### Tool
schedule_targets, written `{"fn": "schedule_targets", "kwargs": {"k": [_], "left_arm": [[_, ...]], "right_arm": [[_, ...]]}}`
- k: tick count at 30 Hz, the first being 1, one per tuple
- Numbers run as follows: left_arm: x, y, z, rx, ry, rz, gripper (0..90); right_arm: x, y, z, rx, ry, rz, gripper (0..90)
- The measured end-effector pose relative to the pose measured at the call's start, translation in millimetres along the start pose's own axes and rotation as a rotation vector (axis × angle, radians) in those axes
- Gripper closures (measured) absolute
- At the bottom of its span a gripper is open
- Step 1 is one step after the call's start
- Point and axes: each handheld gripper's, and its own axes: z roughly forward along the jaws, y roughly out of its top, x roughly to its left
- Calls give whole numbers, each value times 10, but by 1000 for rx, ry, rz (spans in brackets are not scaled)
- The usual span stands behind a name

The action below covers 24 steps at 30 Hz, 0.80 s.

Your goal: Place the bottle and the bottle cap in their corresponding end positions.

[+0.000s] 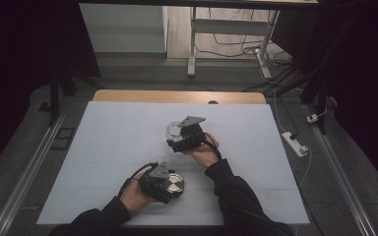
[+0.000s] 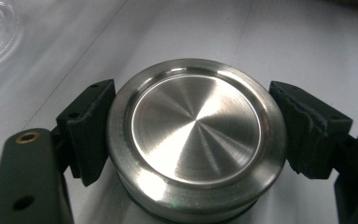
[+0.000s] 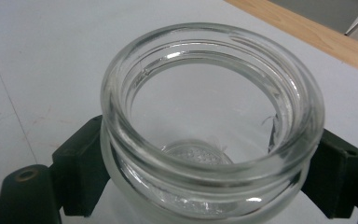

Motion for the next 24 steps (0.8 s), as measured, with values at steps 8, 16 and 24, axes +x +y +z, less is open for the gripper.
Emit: {"fn": "schedule_targets", "kwargs": {"k": [8,16,24], "left_arm": [[-5,34,50,38,9,10,197],[1,46,73,75,13,4,193],[16,43,66,68,5,-8,173]], "right_arm": [[-25,-27,-7,2,8,4,145],[-48,-48,-12,-1,21,19,141],[-68,-38,-22,1,48,54,101]]}}
